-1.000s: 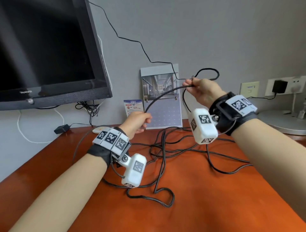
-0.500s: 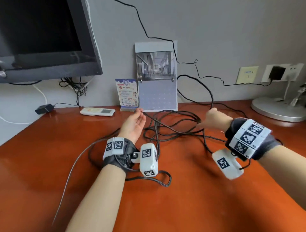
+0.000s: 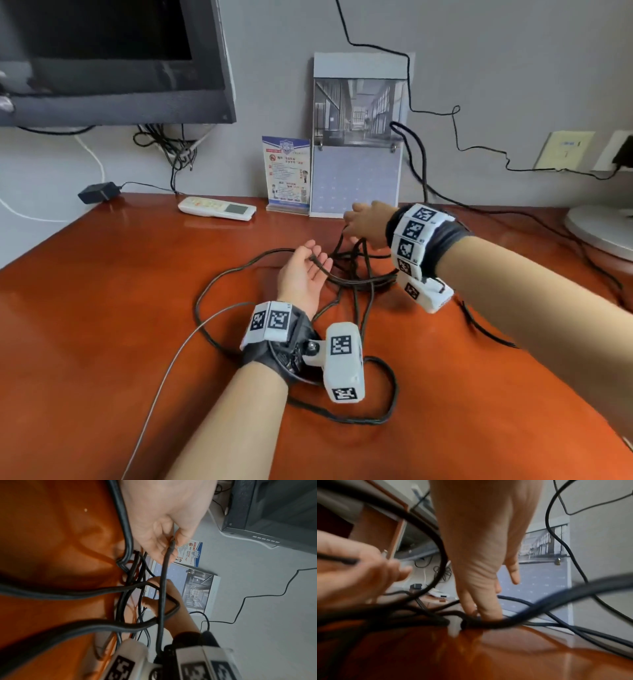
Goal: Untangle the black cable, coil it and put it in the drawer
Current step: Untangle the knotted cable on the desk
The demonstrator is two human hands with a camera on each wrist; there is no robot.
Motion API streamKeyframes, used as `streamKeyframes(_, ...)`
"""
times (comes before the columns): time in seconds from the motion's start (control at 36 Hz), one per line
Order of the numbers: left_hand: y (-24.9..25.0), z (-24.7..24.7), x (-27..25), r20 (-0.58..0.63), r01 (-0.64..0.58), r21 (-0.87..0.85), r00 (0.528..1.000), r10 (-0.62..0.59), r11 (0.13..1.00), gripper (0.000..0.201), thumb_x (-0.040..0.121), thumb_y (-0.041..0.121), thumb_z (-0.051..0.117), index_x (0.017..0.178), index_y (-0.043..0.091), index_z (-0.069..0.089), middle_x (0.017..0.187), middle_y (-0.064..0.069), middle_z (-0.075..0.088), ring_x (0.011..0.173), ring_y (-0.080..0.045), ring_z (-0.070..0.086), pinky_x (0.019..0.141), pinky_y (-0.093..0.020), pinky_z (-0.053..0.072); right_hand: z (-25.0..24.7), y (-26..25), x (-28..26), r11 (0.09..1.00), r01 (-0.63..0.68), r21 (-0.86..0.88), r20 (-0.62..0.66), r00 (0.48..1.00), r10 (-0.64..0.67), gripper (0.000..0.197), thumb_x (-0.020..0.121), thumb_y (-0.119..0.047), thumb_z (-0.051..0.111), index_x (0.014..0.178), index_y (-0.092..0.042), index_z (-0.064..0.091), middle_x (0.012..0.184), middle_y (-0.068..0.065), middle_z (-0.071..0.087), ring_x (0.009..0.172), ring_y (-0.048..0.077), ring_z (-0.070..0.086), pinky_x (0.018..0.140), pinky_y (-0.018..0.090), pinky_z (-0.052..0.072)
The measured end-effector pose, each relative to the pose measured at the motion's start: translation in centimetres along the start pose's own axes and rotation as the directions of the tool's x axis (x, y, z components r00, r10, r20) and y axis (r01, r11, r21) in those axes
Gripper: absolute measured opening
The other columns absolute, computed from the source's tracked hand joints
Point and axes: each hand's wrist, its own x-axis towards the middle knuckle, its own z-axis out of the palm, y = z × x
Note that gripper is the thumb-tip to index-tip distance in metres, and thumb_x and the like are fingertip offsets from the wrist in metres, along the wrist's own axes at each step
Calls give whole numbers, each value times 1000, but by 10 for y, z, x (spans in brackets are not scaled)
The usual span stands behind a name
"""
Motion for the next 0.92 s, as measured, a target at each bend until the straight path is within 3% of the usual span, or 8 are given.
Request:
streamKeyframes(0.14,0,0,4,-14,-15,-36,1000,15,999,16,98,8,45,89,9,59,79,-3,54,71,-12,56,59,-21,55,11,-2,17,969,61,241,-55,997,-50,33,91,-10,53,122,-21,57,127,4,55,116,25,52,78,29,38)
streamKeyframes(0.28,1,-3,4,-28,-27,-70,999,25,997,16,97,8,46,90,8,59,80,-3,55,71,-12,56,57,-19,56,14,-5,20,937,-46,347,-92,992,83,29,90,-8,54,116,-16,63,117,9,60,106,30,58,79,33,47)
streamKeyframes(0.42,3,-1,3,-41,-26,-74,999,23,997,17,99,10,44,90,9,59,82,-3,55,72,-11,57,59,-21,52,2,13,-1,727,-67,684,-238,921,309,17,84,-5,62,98,-12,69,108,7,65,101,27,60,82,34,50)
streamKeyframes(0.58,4,1,-5,21,-71,-135,997,74,988,15,100,11,42,104,11,57,81,-3,57,60,-9,58,55,-20,53,-24,29,-53,578,-16,816,-386,729,566,15,83,1,60,93,-4,70,97,8,70,80,14,55,70,20,40)
streamKeyframes(0.67,6,1,-6,-13,-157,-146,988,157,977,17,101,14,41,112,14,54,88,-3,59,61,-8,59,54,-19,53,-33,38,-85,500,-22,866,-400,570,718,17,79,2,58,88,-3,72,93,12,72,85,25,64,77,28,48)
streamKeyframes(0.78,6,6,-10,13,-177,-142,984,180,974,18,102,16,37,97,21,54,84,-2,57,44,-4,54,48,-14,47,-38,55,-136,385,-1,923,-361,345,866,14,80,-3,61,89,-5,72,91,12,72,86,25,64,73,16,39)
streamKeyframes(0.86,10,19,-14,115,-109,-160,985,128,981,22,103,18,34,93,19,53,70,3,48,33,-2,35,38,-12,32,-36,72,-170,236,74,969,-247,202,948,9,78,-11,59,75,-19,62,84,6,70,81,24,66,82,36,52)
streamKeyframes(0.92,14,32,-22,225,-76,-116,969,100,990,24,103,21,33,93,17,54,58,8,43,31,-2,26,34,-13,24,-38,80,-193,165,133,977,-182,121,976,13,73,-18,56,66,-29,52,75,-1,68,80,25,68,81,45,54)
